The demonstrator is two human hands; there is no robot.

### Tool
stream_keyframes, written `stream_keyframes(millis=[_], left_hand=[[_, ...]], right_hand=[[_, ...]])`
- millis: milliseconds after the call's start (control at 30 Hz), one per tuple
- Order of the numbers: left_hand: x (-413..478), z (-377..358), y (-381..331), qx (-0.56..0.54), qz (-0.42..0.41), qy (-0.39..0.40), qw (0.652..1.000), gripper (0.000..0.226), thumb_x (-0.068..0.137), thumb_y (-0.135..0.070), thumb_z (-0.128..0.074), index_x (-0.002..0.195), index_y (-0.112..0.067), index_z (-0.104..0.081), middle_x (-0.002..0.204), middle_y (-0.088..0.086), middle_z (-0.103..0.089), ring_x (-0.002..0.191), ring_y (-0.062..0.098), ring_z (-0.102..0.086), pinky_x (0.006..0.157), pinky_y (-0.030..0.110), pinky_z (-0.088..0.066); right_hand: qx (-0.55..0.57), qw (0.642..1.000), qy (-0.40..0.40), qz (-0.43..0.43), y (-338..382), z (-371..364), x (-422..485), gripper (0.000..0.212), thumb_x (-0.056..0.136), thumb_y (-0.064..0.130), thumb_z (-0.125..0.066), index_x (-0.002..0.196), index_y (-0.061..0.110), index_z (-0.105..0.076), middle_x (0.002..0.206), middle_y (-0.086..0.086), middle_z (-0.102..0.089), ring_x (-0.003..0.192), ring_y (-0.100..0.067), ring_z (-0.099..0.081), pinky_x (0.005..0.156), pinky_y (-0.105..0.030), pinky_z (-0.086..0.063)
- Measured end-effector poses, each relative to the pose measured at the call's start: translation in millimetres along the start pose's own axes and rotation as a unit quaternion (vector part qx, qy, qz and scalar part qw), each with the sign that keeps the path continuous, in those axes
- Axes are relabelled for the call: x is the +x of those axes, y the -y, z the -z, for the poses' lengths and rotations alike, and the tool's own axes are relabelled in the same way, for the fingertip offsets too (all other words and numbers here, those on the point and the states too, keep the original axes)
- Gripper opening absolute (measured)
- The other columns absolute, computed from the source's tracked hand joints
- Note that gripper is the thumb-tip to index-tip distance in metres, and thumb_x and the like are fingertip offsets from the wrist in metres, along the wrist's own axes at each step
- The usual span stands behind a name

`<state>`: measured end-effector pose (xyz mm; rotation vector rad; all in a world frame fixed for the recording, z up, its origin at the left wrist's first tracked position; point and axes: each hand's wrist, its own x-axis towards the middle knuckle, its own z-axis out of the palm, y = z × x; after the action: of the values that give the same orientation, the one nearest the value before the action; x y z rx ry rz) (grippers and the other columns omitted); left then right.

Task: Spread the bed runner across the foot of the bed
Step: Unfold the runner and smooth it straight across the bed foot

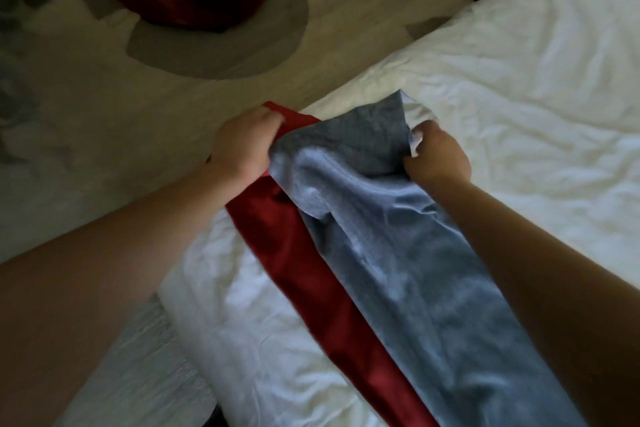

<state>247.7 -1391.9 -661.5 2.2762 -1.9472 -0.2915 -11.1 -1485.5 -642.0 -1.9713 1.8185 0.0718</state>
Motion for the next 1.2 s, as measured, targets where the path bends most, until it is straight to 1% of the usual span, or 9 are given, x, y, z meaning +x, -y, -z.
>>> stream_keyframes(millis=[167,300,367,433,500,733,867,967,1200], left_hand=[[14,-10,-22,-0.068,-0.037,0.081,0.994,0.014,0.088,-0.03,-0.055,0.092,-0.018,-0.062,0.094,0.0,-0.067,0.081,0.02,-0.064,0.067,0.033,-0.05],[17,-25,-14,-0.101,0.004,0.185,0.978,0.031,0.089,-0.042,-0.051,0.114,-0.024,-0.058,0.109,0.0,-0.066,0.098,0.023,-0.063,0.081,0.037,-0.05],[19,-31,-8,-0.085,0.014,0.207,0.974,0.028,0.088,-0.041,-0.053,0.108,-0.024,-0.062,0.098,0.001,-0.069,0.093,0.025,-0.065,0.079,0.037,-0.051],[20,-36,-4,-0.035,-0.009,0.198,0.979,0.023,0.085,-0.036,-0.058,0.095,-0.017,-0.064,0.089,0.004,-0.068,0.085,0.026,-0.066,0.076,0.038,-0.054],[20,-40,1,-0.001,-0.039,0.166,0.985,0.018,0.085,-0.032,-0.059,0.082,-0.015,-0.06,0.084,0.006,-0.068,0.079,0.027,-0.066,0.068,0.036,-0.053],[22,-38,11,0.019,-0.063,0.091,0.994,0.022,0.092,-0.018,-0.047,0.081,-0.01,-0.064,0.081,0.006,-0.067,0.073,0.026,-0.065,0.053,0.031,-0.037],[11,-28,51,0.042,-0.024,0.078,0.996,0.018,0.084,-0.002,-0.049,0.09,-0.007,-0.065,0.095,0.012,-0.068,0.088,0.034,-0.065,0.067,0.04,-0.049],[-3,-22,95,0.078,0.04,0.084,0.993,0.02,0.086,-0.005,-0.052,0.1,-0.008,-0.066,0.106,0.015,-0.066,0.099,0.036,-0.062,0.08,0.04,-0.049],[-41,-19,138,0.076,0.12,0.135,0.981,0.017,0.084,-0.006,-0.055,0.096,-0.008,-0.067,0.095,0.014,-0.068,0.087,0.035,-0.064,0.071,0.037,-0.051]], right_hand=[[-0.06,0.983,-0.102,0.138,32,8,13,0.043,0.087,0.006,-0.052,0.129,0.015,-0.048,0.128,-0.012,-0.051,0.115,-0.032,-0.05,0.089,-0.045,-0.045],[-0.119,0.959,-0.046,0.253,76,-5,27,0.048,0.089,0.002,-0.047,0.133,0.021,-0.048,0.135,-0.008,-0.051,0.123,-0.028,-0.047,0.097,-0.045,-0.042],[-0.178,0.94,0.039,0.289,97,-16,30,0.048,0.09,0.012,-0.049,0.135,0.027,-0.045,0.133,-0.004,-0.054,0.122,-0.026,-0.049,0.098,-0.043,-0.041],[-0.246,0.916,0.142,0.284,114,-29,25,0.038,0.092,0.03,-0.047,0.13,0.032,-0.047,0.122,-0.003,-0.059,0.112,-0.026,-0.055,0.095,-0.041,-0.042],[-0.282,0.9,0.176,0.282,124,-44,20,0.029,0.092,0.034,-0.046,0.12,0.027,-0.051,0.113,-0.004,-0.058,0.106,-0.027,-0.056,0.09,-0.041,-0.04],[-0.347,0.854,0.06,0.384,139,-50,27,0.02,0.092,0.022,-0.047,0.103,0.014,-0.061,0.109,-0.008,-0.053,0.105,-0.027,-0.051,0.083,-0.038,-0.042],[-0.307,0.862,0.067,0.399,154,-46,32,0.013,0.091,0.022,-0.05,0.098,0.016,-0.059,0.102,-0.007,-0.061,0.095,-0.026,-0.057,0.079,-0.035,-0.042],[-0.309,0.849,0.062,0.425,164,-50,33,0.011,0.092,0.024,-0.052,0.099,0.016,-0.056,0.094,-0.007,-0.065,0.087,-0.027,-0.06,0.074,-0.033,-0.041],[-0.299,0.84,0.133,0.432,172,-59,18,0.019,0.089,0.024,-0.055,0.107,0.019,-0.058,0.099,-0.006,-0.065,0.093,-0.026,-0.06,0.077,-0.035,-0.044]])
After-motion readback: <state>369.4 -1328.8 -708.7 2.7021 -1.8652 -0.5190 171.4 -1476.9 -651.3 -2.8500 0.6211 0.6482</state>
